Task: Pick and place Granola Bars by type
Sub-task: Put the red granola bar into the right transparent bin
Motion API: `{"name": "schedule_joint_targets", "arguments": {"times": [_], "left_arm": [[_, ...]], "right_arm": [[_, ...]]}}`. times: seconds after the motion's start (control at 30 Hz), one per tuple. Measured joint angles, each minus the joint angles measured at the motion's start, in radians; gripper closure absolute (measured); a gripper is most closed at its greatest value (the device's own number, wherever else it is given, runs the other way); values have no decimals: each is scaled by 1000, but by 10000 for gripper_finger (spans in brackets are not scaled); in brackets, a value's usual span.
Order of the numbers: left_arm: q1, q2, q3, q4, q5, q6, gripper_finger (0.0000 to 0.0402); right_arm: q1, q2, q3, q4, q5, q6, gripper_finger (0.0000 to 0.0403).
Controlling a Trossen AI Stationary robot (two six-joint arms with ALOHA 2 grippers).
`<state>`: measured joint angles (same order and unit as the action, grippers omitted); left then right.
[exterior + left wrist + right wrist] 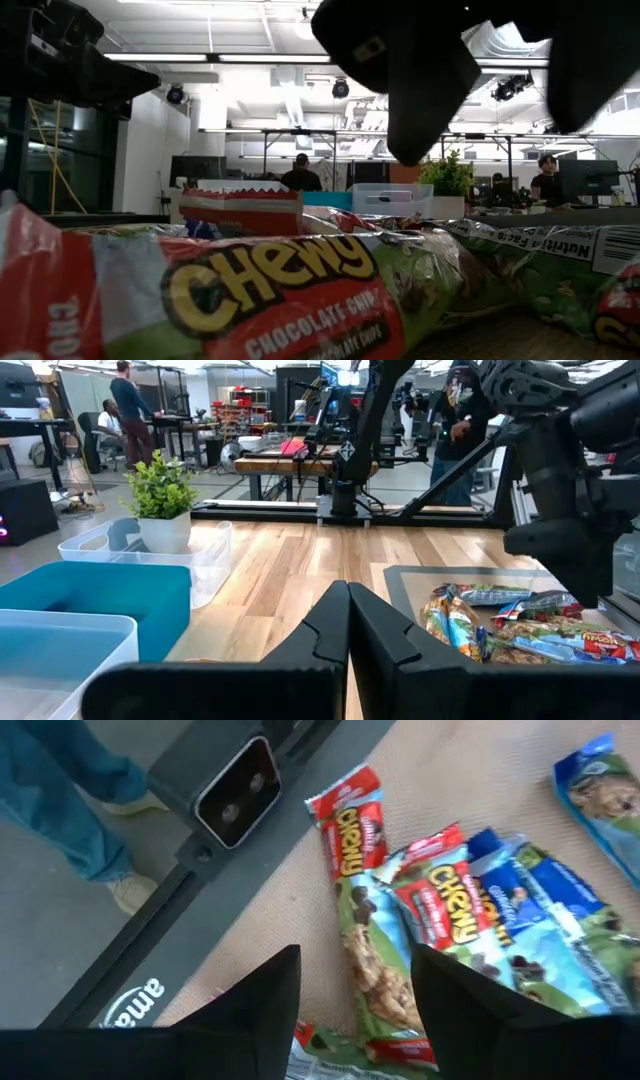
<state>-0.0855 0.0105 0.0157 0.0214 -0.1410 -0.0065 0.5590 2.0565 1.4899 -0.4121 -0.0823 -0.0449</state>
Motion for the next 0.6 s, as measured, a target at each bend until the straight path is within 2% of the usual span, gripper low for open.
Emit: {"name": "schedule_joint_targets", "arguments": {"times": [0.6], "left_arm": [[0, 0, 0, 0, 1, 0, 401]], "right_arm": [[-10, 39, 0, 30, 21, -1, 212]]}}
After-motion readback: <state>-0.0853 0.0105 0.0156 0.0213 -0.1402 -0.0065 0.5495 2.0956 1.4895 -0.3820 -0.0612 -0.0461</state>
